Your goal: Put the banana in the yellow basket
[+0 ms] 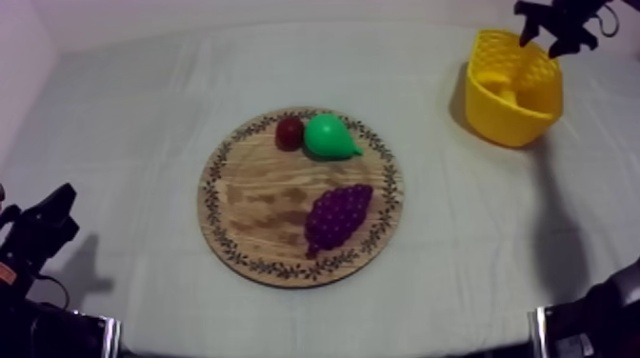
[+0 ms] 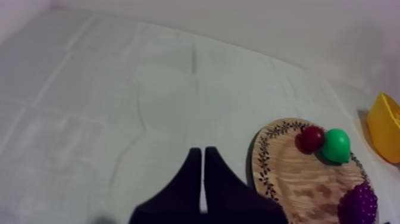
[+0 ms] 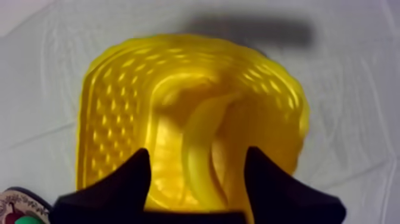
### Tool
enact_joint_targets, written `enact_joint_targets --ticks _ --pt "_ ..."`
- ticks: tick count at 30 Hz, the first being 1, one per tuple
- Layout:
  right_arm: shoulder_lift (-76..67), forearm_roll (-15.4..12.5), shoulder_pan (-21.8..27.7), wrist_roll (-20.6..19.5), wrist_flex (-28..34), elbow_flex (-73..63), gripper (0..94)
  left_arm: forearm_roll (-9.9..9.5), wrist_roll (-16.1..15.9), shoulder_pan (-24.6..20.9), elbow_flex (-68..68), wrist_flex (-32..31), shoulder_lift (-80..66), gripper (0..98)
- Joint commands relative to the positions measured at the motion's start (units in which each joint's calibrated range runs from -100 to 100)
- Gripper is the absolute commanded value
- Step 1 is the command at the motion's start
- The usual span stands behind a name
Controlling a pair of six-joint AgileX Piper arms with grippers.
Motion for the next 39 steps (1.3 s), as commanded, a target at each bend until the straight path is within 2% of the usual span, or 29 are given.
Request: enact_joint_targets --ticks 1,4,9,17,23,29,36,39 --pt "-9.21 -0.2 0.37 0.57 -1.96 7.11 43.3 -0.01 0.03 0.01 -0.03 -0.01 0.0 0.1" --pt "-18.18 -0.43 0.64 1.22 -3.77 13.74 39.2 -0.01 0.0 0.01 -0.03 -0.01 0.0 0.1" --pt "-35.38 -0.28 1.57 1.83 -8.13 26.28 24.4 -0.01 -0.02 0.01 -0.03 -0.01 0.0 0.1" --pt "-61.22 -2.78 3.5 5.55 -13.93 47.82 8.5 -0.01 0.01 0.01 -0.03 -0.01 0.0 0.1" --pt "-76.33 -1.41 0.33 5.7 -20.46 64.82 4.9 -0.01 0.01 0.01 -0.03 -0.01 0.0 0.1" --pt "-91.15 -2.28 -1.62 7.54 -25.32 81.89 2.6 -0.01 0.0 0.01 -0.03 -0.01 0.0 0.1" --pt "-102.81 -0.34 -4.8 6.66 -27.02 93.49 1.1 -0.01 0.01 0.01 -0.03 -0.01 0.0 0.1" --pt "-107.21 -0.45 -4.56 6.91 -27.54 97.47 0.7 -0.01 -0.03 0.01 -0.03 -0.01 0.0 0.1"
